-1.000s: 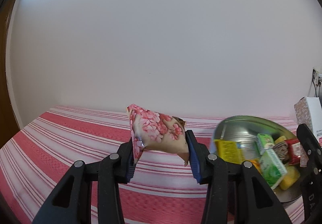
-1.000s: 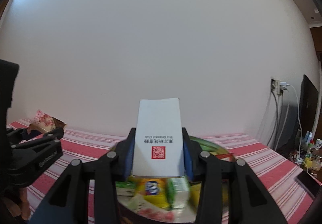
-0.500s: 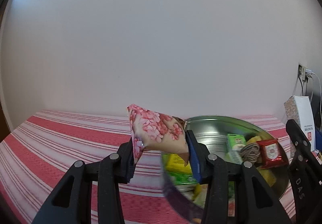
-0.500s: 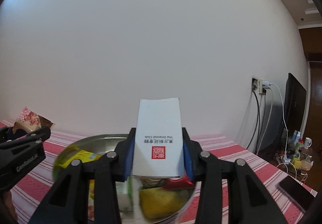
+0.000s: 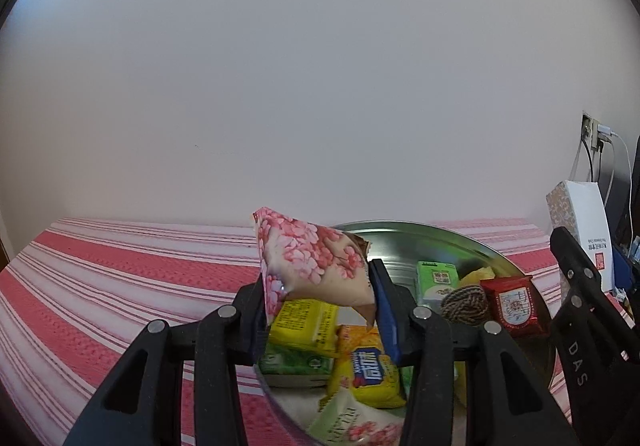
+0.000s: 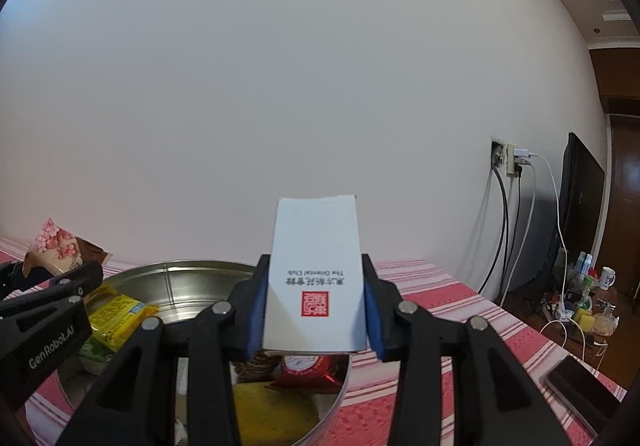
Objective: Organize objects
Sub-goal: 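Carry the floral packet and white box over the metal tin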
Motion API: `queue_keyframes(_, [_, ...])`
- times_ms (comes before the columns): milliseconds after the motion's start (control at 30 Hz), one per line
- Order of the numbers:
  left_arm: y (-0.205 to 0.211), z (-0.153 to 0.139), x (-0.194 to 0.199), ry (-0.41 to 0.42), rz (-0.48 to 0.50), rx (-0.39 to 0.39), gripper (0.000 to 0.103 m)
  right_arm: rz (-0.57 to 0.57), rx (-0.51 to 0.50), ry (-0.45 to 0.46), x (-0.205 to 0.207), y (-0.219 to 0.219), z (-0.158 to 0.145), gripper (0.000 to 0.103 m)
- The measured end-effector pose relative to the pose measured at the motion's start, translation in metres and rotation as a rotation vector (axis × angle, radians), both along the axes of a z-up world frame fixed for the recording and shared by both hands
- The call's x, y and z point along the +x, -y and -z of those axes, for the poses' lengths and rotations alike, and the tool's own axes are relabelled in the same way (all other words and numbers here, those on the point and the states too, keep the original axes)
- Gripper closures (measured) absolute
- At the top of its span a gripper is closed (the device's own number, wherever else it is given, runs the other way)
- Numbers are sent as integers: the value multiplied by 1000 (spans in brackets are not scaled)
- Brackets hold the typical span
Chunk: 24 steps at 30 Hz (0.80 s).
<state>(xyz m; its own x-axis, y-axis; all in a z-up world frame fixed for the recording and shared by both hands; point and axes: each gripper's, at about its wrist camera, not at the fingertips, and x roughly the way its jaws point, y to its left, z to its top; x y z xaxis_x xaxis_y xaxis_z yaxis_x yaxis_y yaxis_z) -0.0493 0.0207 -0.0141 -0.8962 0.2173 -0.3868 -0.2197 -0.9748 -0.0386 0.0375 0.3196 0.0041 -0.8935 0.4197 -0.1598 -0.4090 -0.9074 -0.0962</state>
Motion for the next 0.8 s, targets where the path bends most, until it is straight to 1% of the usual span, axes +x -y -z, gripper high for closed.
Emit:
queue_keyframes(167, [-11, 2, 0, 5, 9, -25, 56, 6, -6, 11, -4, -11, 0, 62])
queue_keyframes(300, [-16, 3, -7, 28, -5, -35, 56, -4, 1, 26, -8, -9, 1, 62])
queue_keyframes(467, [-20, 8, -16, 61, -20, -40, 56, -22, -16, 41, -12, -10, 0, 62])
queue_keyframes(600, [-23, 11, -19, 68, -26, -49, 56, -53, -51, 71, -17, -12, 1, 62])
queue_keyframes(800, [-29, 16, -24, 81, -28, -52, 56, -96, -42, 97, -19, -5, 1, 62])
